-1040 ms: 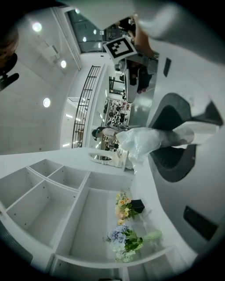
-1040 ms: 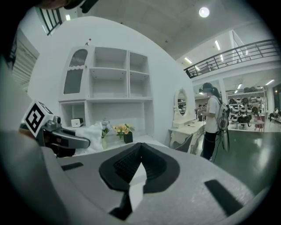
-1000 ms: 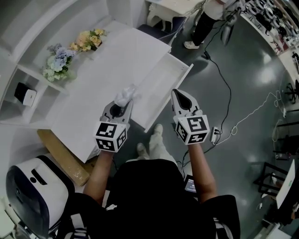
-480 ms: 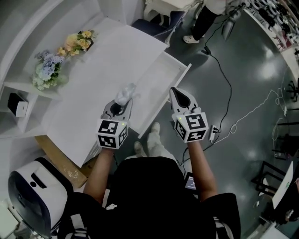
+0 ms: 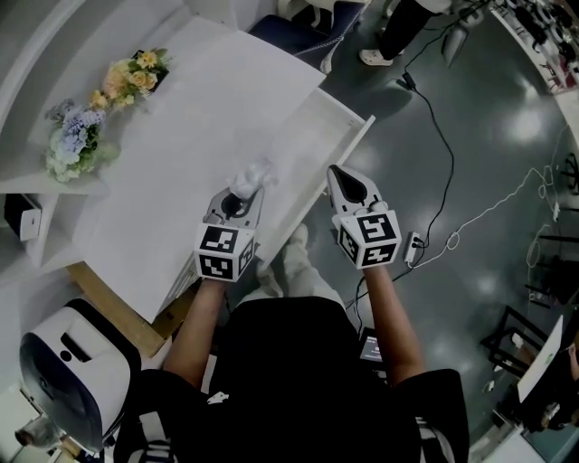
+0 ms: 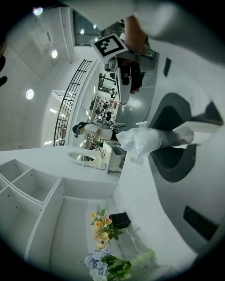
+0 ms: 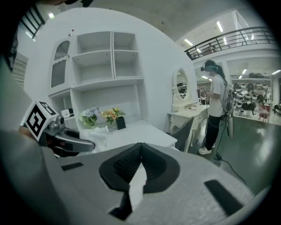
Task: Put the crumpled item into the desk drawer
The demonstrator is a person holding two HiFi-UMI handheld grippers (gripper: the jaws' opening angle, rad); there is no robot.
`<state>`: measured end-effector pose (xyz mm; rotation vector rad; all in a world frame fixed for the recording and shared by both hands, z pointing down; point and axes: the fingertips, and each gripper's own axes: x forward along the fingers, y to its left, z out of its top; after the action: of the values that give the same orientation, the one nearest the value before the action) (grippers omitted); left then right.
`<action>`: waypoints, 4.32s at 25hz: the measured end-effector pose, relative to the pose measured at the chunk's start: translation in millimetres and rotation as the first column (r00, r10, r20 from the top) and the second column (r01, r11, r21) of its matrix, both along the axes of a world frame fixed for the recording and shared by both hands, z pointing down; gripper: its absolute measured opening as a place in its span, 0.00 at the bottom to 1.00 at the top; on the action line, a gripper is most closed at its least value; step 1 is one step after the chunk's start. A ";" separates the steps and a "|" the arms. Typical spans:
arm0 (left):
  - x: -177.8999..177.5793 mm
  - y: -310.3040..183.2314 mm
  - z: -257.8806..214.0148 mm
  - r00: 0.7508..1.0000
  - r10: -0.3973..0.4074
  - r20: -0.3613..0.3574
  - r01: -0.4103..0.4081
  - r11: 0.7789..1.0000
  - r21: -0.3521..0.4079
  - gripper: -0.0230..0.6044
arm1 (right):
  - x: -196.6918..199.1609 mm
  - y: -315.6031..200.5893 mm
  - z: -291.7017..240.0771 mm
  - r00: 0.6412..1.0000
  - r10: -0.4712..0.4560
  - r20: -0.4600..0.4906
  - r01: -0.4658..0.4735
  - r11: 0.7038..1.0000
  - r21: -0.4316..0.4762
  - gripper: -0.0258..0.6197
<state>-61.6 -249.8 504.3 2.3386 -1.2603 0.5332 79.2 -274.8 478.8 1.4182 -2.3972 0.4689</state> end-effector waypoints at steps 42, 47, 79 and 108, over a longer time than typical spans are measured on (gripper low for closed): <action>39.7 -3.0 231.8 0.919 0.314 0.238 -0.236 0.923 -0.305 0.13 | 16.2 -7.6 148.0 0.997 -0.066 -0.042 0.053 0.964 -0.260 0.03; 42.3 1.7 252.4 0.912 0.336 0.236 -0.246 0.907 -0.343 0.13 | 18.1 -3.9 160.7 0.997 -0.072 -0.042 0.058 0.958 -0.280 0.03; 51.7 26.4 320.5 0.941 0.296 0.166 -0.173 0.839 -0.517 0.35 | 14.4 2.7 195.3 0.994 -0.099 -0.045 0.078 0.938 -0.337 0.03; 30.4 31.5 319.6 0.915 0.292 0.278 -0.111 0.846 -0.521 0.59 | 8.4 -0.5 185.3 0.993 -0.100 -0.058 0.077 0.944 -0.321 0.03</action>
<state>-31.2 -218.3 823.9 1.9892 -0.8622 1.2344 87.6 -275.4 664.1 1.1606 -2.1947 0.7296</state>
